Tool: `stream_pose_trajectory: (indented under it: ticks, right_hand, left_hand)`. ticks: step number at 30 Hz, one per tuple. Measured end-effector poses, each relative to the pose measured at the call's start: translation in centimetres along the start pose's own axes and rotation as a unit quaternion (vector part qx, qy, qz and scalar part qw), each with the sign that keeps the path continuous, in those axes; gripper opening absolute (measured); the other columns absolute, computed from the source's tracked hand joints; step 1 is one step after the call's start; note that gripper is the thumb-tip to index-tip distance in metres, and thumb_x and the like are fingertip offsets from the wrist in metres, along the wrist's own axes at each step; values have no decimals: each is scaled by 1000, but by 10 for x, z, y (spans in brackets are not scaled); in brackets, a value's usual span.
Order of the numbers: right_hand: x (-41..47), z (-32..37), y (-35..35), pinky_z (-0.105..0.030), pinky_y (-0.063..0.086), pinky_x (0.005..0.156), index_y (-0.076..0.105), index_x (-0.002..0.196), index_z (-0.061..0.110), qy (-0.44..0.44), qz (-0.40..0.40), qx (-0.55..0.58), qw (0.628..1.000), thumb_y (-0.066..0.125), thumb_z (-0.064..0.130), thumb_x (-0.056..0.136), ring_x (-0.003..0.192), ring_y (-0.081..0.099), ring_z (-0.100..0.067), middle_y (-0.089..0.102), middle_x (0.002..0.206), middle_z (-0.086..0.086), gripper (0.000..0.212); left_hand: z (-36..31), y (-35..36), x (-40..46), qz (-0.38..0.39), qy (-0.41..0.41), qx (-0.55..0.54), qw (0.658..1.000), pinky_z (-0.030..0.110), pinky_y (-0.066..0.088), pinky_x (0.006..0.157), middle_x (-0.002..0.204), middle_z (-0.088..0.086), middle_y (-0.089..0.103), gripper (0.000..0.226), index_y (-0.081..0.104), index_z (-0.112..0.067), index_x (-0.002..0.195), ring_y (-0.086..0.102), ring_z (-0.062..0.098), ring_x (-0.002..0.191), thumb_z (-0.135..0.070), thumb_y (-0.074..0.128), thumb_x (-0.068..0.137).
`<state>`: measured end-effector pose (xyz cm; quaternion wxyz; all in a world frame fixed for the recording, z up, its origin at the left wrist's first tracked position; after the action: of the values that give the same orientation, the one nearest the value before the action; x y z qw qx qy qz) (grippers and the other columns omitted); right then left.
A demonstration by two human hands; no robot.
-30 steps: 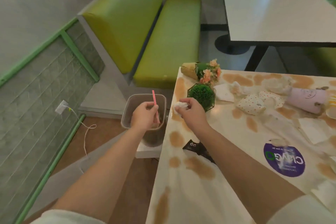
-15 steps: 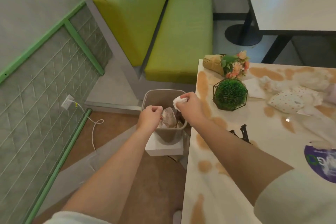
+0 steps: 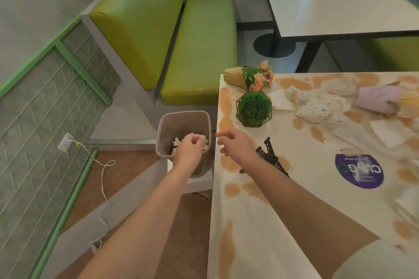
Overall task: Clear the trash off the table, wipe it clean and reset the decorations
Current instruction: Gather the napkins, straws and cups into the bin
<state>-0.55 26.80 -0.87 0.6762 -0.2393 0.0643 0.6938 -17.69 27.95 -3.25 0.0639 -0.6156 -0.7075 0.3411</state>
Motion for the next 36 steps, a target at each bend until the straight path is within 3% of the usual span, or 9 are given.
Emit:
stream_pose_trajectory:
  ticks: [4,9,13,19,25,28,31,33,36]
  right_hand:
    - [-42,-8,-52,-23,45,58,67,99,20,-26,-35,3,999,52,13,93,69,58,-15,67,90,-2,17]
    - [-91,-59,-122,-18,42,57,69,99,14,-4,-69,33,997,54,9,91,66,56,-11,66,90,-3,18]
    - [-131,-106,-176,-36,52,74,69,94,17,17,-100,14,995,56,12,89,70,58,-16,69,88,-4,15]
    - [-195,-178,-261,-33,50,75,69,93,22,35,-140,-40,989,58,13,87,78,61,-17,68,92,2,15]
    - [-248,-228,-327,-22,39,53,66,96,24,35,-191,-122,973,58,14,89,68,56,-8,61,87,7,16]
    - [-265,-250,-346,-26,46,66,64,97,29,37,-210,-179,961,58,11,82,87,57,-13,56,93,7,24]
    - [-282,-271,-357,-34,50,84,59,110,27,46,-231,-202,950,66,15,76,106,49,-15,47,109,5,37]
    - [-290,-282,-362,-35,49,88,54,117,24,56,-239,-184,952,71,17,76,110,48,-16,43,116,3,45]
    - [-297,-292,-365,-37,49,90,49,125,23,61,-246,-152,955,73,20,77,110,49,-19,40,126,1,54]
  left_hand:
    - [-34,28,-47,18,50,-13,999,31,47,71,93,-5,68,21,63,-23,98,63,17,87,-41,52,96]
    - [-62,90,-112,53,72,-22,996,35,50,77,94,-3,68,23,63,-23,100,65,18,87,-44,54,94]
    - [-74,147,-161,87,76,-20,993,38,50,80,91,-7,68,20,64,-26,97,65,18,87,-43,55,92]
    - [-76,249,-242,164,80,12,983,37,50,85,94,-3,69,10,61,-31,89,64,19,88,-41,58,91]
    - [-65,322,-310,229,103,91,964,27,49,76,91,-13,65,15,63,-31,99,61,4,83,-43,62,90]
    - [-55,344,-337,251,128,150,948,29,51,87,104,-12,60,33,61,-32,110,59,6,98,-50,69,83]
    - [-58,350,-355,216,186,269,920,31,42,96,125,-7,47,56,54,-34,126,41,15,123,-61,68,78]
    - [-64,348,-363,178,215,331,902,32,36,99,129,-5,43,62,51,-36,129,35,18,126,-68,63,76]
    - [-68,346,-365,148,216,346,901,34,30,102,129,-5,43,56,55,-38,124,34,19,126,-69,60,78]
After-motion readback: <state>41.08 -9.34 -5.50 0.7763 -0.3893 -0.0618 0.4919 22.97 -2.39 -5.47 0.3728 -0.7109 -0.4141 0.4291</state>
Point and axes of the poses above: each hand's wrist, its own x-axis towards the middle knuckle, its own y-axis out of the palm, z = x × y, the point moved 10 cm from there along x, towards the middle knuckle
